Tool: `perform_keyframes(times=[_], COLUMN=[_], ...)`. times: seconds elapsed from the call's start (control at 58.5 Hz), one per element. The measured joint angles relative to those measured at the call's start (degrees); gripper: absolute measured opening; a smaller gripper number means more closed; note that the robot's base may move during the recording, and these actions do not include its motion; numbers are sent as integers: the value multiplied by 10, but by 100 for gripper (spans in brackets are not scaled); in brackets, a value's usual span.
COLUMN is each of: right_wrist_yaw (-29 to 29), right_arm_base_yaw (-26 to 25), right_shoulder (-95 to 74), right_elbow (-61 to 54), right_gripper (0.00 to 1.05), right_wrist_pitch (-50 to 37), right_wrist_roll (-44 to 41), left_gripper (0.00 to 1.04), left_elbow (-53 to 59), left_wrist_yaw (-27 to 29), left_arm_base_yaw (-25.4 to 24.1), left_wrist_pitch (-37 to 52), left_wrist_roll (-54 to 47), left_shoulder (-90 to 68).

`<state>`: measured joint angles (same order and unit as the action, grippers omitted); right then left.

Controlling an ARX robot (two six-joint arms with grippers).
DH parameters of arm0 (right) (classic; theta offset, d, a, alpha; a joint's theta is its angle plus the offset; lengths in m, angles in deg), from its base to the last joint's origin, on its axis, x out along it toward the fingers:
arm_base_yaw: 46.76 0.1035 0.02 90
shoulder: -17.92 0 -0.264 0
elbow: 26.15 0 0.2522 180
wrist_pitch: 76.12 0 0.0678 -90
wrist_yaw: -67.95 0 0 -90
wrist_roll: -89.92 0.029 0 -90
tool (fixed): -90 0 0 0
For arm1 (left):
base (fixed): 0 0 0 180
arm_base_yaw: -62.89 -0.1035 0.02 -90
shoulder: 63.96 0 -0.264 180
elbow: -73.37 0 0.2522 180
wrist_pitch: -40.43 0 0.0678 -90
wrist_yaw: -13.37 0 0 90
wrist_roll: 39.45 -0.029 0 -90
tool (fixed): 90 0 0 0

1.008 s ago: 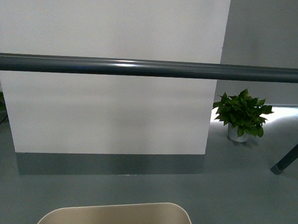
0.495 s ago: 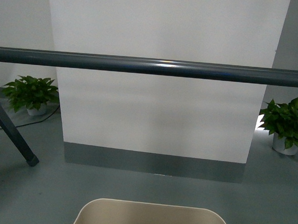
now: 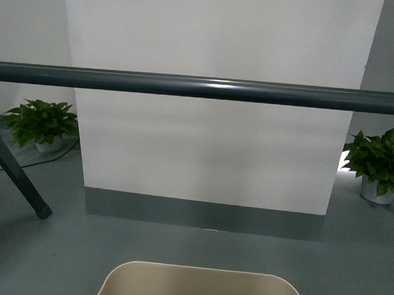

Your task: Move hamper under clothes hanger

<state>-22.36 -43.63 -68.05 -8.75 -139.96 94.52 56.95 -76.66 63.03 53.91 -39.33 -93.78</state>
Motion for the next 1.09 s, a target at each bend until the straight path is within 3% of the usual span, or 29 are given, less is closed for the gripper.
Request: perform_keyframes(times=[0.102, 0.376, 0.427, 0.735, 1.093], right_wrist_yaw=[2, 4, 4, 4, 4], right_arm_base_yaw=[-23, -30, -30, -31, -31], right_shoulder=[47, 295, 322, 537, 645], right_elbow=[-27, -35, -35, -34, -34], right_gripper=[64, 7, 1, 2, 2], right_wrist_pitch=[2, 208, 234, 461, 560], right_wrist_roll=[-30, -44, -45, -45, -45], left_gripper=[98, 98, 98, 98, 98], left_elbow=[0, 0, 0, 0, 0], left_wrist_yaw=[0, 0, 0, 0, 0], left_arm_base_yaw=[0, 0, 0, 0, 0], left_wrist_pitch=[0, 0, 0, 0, 0], left_wrist_roll=[0, 0, 0, 0, 0], left_shoulder=[0, 0, 0, 0, 0])
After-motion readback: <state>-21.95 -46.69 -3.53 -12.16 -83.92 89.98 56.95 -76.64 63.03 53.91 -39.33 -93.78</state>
